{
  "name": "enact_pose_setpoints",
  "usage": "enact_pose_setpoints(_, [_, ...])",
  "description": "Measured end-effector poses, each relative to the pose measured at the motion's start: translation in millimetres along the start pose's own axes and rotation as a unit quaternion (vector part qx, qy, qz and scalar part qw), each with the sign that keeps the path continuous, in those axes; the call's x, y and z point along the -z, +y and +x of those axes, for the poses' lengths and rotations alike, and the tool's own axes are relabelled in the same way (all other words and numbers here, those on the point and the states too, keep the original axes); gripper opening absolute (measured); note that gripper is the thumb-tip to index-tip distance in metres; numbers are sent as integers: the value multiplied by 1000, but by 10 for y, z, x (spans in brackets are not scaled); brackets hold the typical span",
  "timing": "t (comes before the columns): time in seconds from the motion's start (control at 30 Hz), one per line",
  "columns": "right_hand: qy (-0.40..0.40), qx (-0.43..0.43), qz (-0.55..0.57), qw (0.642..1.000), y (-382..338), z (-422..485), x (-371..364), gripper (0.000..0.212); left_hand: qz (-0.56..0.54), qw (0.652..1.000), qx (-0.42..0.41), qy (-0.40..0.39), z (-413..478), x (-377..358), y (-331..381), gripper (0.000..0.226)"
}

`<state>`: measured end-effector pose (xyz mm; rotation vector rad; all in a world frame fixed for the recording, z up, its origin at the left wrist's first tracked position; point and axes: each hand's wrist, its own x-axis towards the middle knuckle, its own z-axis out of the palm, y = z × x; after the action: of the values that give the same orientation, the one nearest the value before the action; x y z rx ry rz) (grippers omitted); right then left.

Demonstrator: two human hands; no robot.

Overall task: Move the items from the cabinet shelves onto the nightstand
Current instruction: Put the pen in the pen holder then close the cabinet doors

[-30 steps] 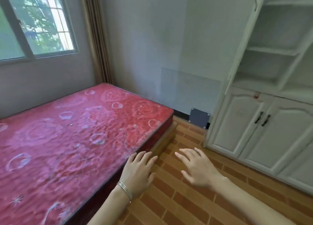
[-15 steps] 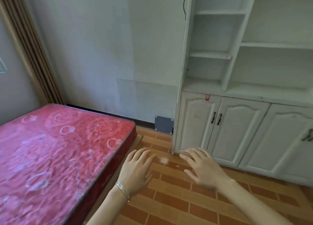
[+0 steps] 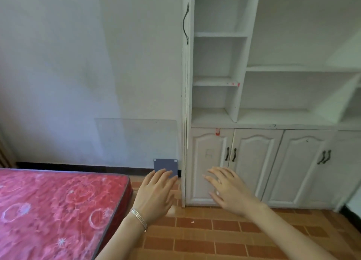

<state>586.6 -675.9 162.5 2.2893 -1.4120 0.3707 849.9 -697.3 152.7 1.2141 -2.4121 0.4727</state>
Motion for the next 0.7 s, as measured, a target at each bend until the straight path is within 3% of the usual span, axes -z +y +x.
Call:
enact_pose_setpoints(0.4, [-48,-15,-10,999,536,1078,-609,44,-8,999,-34,21,1043,-579,-703,44])
enact_pose_setpoints(0.7, [19,17,-9,1000,1298,2110,-1183,44,5,1000,-12,-15,2119,-1118,-1281,57])
